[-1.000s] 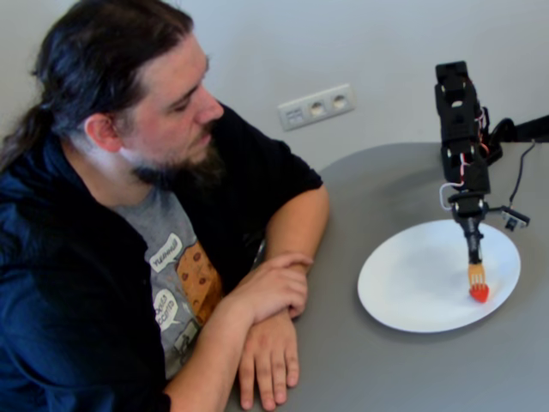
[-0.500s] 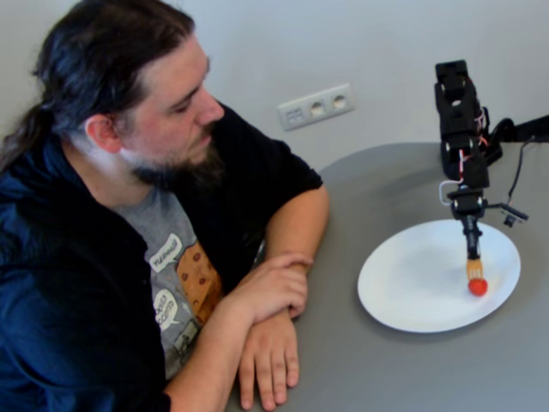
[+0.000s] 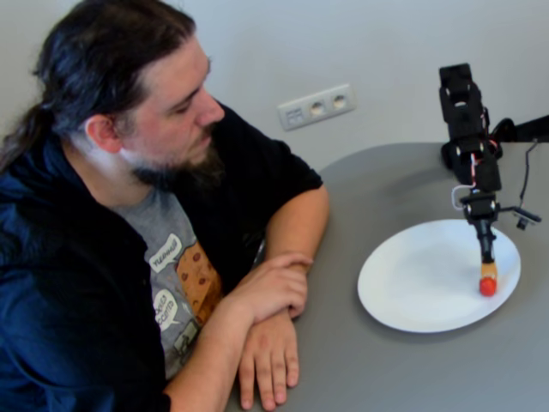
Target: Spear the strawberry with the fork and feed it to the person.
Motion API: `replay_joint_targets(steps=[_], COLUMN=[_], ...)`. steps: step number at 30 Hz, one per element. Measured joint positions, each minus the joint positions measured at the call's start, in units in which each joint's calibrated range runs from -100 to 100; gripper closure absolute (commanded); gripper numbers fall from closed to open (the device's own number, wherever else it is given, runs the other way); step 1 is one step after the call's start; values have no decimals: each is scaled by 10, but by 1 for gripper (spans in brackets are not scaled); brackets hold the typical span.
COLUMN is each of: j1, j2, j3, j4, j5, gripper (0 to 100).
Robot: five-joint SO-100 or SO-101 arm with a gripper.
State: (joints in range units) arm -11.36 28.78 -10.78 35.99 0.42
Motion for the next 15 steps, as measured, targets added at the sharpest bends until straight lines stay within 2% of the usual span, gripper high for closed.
replay_joint_targets(steps=[11, 15], j1=[10, 22], j2=[13, 13], j3=[-173, -216], j4=[202, 247], j5=[0, 0], gripper=[98, 98])
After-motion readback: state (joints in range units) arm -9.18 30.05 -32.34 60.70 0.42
